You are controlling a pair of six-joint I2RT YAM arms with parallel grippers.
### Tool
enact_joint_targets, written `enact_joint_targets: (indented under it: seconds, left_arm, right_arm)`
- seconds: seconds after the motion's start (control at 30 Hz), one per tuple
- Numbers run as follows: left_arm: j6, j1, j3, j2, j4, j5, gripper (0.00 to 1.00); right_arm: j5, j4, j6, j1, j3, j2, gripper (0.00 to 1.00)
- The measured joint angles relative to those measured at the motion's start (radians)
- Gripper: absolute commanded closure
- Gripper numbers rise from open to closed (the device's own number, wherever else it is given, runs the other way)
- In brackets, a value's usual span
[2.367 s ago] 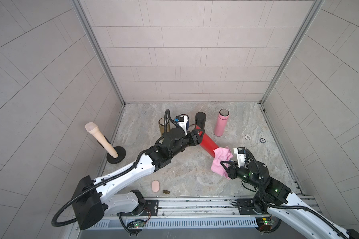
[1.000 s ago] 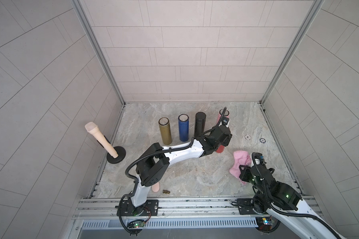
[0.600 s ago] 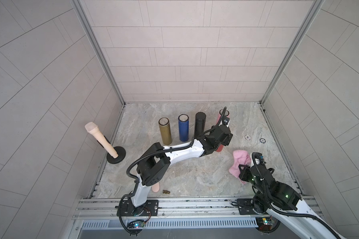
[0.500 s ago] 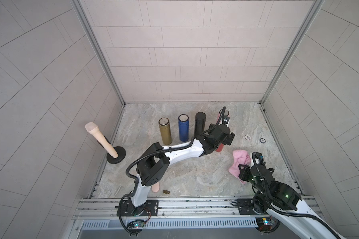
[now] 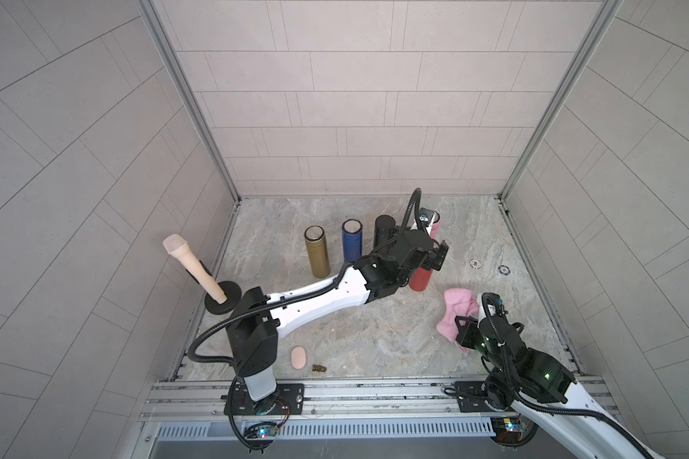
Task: Wipe the surface of the thermos
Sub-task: Place the thermos at the center of the board, then pick up the thermos from the center of the board.
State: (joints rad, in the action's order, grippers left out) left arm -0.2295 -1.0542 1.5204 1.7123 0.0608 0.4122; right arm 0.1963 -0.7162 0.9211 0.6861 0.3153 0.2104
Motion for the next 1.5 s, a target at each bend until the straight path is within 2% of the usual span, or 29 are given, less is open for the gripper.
enact_joint_targets:
  seconds: [0.13, 0.23, 0.43, 0.6, 0.87, 1.07, 1.5]
  left_arm:
    - [0.006, 0.006, 0.03, -0.064, 0.081, 0.099, 0.0]
    - [0.0, 0.049, 0.055, -0.074, 0.124, 0.128, 0.0]
    - [-0.038, 0.187, 0.065, -0.019, 0.166, 0.079, 0.0]
    - [-0.073, 0.245, 0.082, 0.071, 0.192, 0.013, 0.0]
    - [-0.114, 0.269, 0.116, 0.149, 0.217, -0.051, 0.01]
    - [-0.135, 0.274, 0.116, 0.162, 0.217, -0.08, 0.07]
    - [-0.156, 0.274, 0.116, 0.233, 0.214, -0.11, 0.07]
  right_arm:
    - [-0.014, 0.017, 0.01, 0.0, -0.033, 0.0, 1.0]
    - [-0.023, 0.029, 0.018, 0.0, -0.047, 0.0, 1.0]
    - [-0.031, 0.057, 0.022, 0.0, -0.047, 0.008, 1.0]
    - [-0.032, 0.058, 0.022, 0.0, -0.047, 0.008, 1.0]
    - [-0.032, 0.058, 0.022, 0.0, -0.047, 0.008, 1.0]
    - [-0.032, 0.059, 0.022, 0.0, -0.047, 0.013, 1.0]
    - [-0.032, 0.063, 0.022, 0.0, -0.047, 0.017, 1.0]
